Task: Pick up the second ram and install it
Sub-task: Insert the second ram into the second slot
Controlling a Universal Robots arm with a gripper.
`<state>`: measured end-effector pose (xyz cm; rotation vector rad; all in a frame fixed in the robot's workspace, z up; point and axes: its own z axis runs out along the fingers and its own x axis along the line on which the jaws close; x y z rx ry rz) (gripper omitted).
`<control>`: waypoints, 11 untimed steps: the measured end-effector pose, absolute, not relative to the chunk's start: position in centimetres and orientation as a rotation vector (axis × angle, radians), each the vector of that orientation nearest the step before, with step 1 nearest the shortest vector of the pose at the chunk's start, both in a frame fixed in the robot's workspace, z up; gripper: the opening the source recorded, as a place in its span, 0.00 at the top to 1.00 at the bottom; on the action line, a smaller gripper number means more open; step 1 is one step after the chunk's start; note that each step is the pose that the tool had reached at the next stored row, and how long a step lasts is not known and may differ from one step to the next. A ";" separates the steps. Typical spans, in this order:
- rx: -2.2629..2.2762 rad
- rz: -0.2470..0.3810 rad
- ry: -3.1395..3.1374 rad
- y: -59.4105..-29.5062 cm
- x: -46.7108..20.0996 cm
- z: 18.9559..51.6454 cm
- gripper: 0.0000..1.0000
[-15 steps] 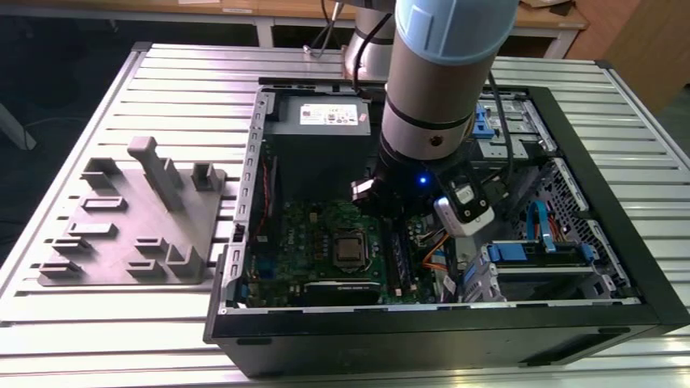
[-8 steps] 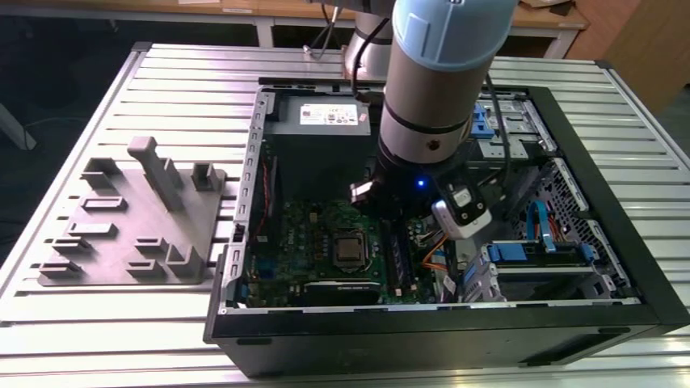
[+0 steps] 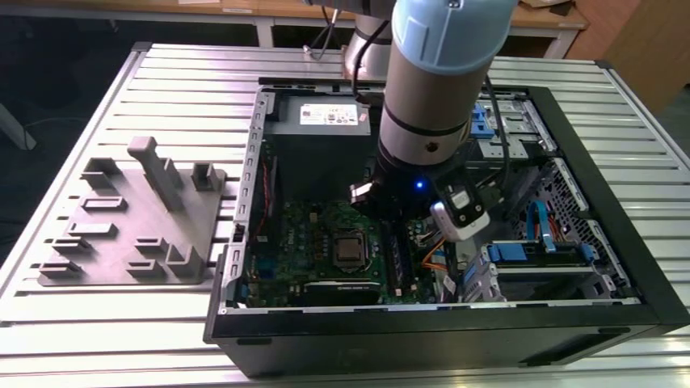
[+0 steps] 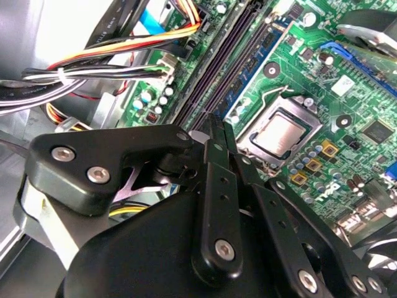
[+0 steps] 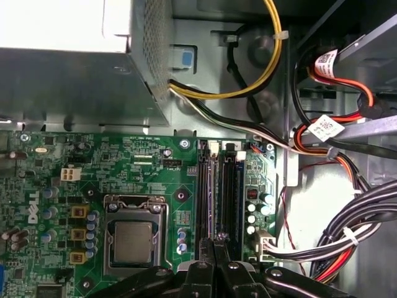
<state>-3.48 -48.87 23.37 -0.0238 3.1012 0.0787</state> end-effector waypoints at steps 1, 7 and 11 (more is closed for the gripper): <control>-0.019 0.078 3.101 -48.9 -3.5 23.4 0.92; 0.025 0.077 3.101 -48.9 -3.4 23.2 0.92; 0.024 0.078 3.100 -48.9 -3.4 23.1 0.92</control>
